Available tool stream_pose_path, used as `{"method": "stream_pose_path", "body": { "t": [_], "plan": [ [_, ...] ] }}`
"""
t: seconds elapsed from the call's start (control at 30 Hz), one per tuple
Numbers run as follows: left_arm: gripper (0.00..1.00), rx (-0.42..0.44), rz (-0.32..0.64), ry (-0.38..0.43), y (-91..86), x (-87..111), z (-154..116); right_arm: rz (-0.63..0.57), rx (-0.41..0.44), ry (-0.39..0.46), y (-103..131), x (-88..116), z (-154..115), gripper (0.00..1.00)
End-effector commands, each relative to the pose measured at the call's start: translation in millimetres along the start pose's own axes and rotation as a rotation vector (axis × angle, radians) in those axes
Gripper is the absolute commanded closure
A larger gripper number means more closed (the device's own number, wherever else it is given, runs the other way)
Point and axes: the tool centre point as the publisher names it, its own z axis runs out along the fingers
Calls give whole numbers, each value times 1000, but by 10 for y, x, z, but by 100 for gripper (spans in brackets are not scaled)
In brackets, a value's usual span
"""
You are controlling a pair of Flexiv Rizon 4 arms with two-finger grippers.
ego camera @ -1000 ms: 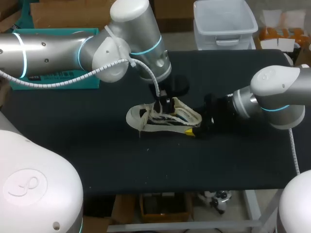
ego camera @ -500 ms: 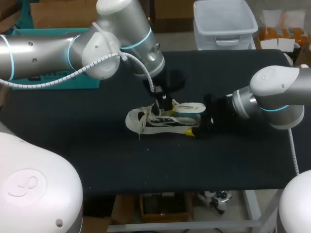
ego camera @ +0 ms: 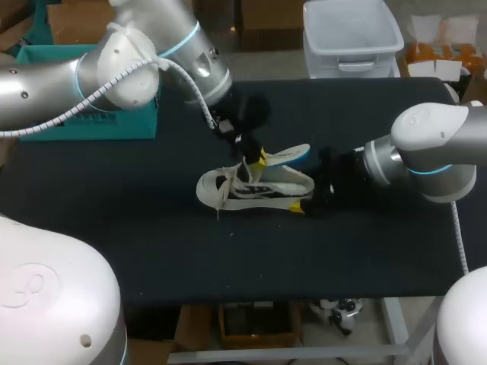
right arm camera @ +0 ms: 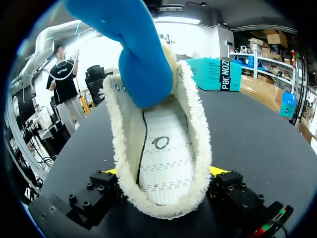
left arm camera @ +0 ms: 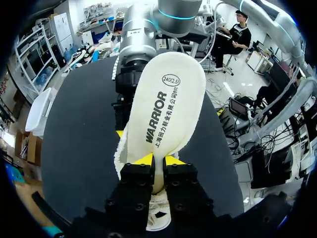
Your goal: Open the shoe tongue, take the insole out of the shoe, put the insole back into the shoe, and pack the shoe into the shoebox
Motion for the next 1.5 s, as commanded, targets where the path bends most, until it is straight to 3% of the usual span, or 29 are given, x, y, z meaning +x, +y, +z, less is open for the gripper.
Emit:
{"method": "stream_pose_path", "body": {
  "t": [0.03, 0.33, 0.9, 0.93, 0.97, 1.0, 1.03, 1.33, 1.5],
  "plan": [
    [100, 63, 47, 39, -106, 42, -112, 1, -2, 1, -31, -11, 27, 100],
    [100, 143, 153, 78, -447, 164, -240, 1, -2, 1, -31, -11, 27, 100],
    [100, 259, 294, 133, -652, 446, -640, -3, 7, 0, -36, 0, -49, 100],
    [100, 262, 298, 134, -661, 462, -664, -3, 8, 1, -38, 3, -65, 96],
    [100, 264, 301, 131, -670, 483, -688, 0, 15, 1, -42, 8, -84, 62],
    [100, 269, 310, 130, -678, 500, -711, 2, 18, 2, -48, 13, -106, 21],
    [100, 274, 317, 134, -682, 515, -737, 6, 24, 1, -53, 19, -133, 0],
    [100, 303, 355, 120, -712, 677, -949, 36, 110, -16, -53, 55, -446, 0],
    [100, 312, 357, 116, -621, 729, -1069, 29, 193, -20, 79, 49, -644, 0]
  ]
}}
